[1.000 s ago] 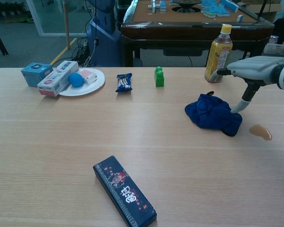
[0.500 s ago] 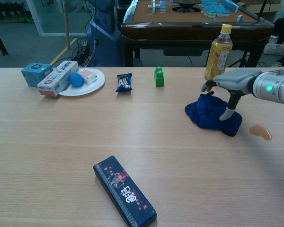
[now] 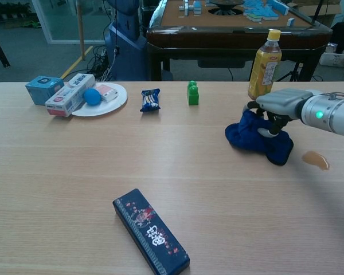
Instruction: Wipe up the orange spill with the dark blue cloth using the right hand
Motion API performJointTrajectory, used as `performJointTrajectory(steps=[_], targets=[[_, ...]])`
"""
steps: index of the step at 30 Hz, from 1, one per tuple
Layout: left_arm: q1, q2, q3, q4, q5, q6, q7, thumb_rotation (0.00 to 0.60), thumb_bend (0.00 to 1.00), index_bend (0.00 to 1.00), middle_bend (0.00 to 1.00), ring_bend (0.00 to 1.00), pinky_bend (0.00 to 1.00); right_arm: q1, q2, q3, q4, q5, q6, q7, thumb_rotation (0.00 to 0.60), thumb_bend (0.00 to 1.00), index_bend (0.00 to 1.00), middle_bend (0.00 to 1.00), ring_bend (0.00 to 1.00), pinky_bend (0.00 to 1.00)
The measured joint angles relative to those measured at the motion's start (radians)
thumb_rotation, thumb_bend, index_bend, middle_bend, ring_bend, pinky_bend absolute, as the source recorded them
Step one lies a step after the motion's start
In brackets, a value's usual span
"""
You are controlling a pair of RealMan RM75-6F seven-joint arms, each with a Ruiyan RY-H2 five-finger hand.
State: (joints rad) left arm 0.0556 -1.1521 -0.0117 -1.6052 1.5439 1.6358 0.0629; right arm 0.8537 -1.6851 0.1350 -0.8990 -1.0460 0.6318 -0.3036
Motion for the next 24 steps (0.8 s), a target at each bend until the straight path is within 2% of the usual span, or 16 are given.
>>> performJointTrajectory(steps=[8, 15, 19, 24], targets=[[-0.003, -0.002, 0.002, 0.002, 0.008, -0.004, -0.002, 0.600, 0.33, 0.21, 0.00, 0.04, 0.00, -0.063, 0.146, -0.009, -0.169, -0.100, 0.094, 0.101, 0.600, 0.58, 0.64, 0.50, 0.51, 0.68], [-0.006, -0.002, 0.003, 0.002, 0.012, -0.011, -0.002, 0.600, 0.33, 0.21, 0.00, 0.04, 0.00, -0.162, 0.318, -0.053, -0.315, -0.153, 0.179, 0.129, 0.600, 0.58, 0.64, 0.50, 0.52, 0.68], [-0.009, -0.004, 0.004, 0.001, 0.015, -0.016, 0.001, 0.600, 0.34, 0.21, 0.00, 0.04, 0.00, -0.197, 0.346, -0.079, -0.316, -0.153, 0.186, 0.128, 0.600, 0.58, 0.64, 0.50, 0.52, 0.68], [-0.012, -0.010, 0.007, 0.002, 0.012, -0.026, 0.005, 0.600, 0.33, 0.21, 0.00, 0.04, 0.00, -0.207, 0.324, -0.104, -0.257, -0.142, 0.143, 0.112, 0.600, 0.58, 0.64, 0.50, 0.52, 0.68]])
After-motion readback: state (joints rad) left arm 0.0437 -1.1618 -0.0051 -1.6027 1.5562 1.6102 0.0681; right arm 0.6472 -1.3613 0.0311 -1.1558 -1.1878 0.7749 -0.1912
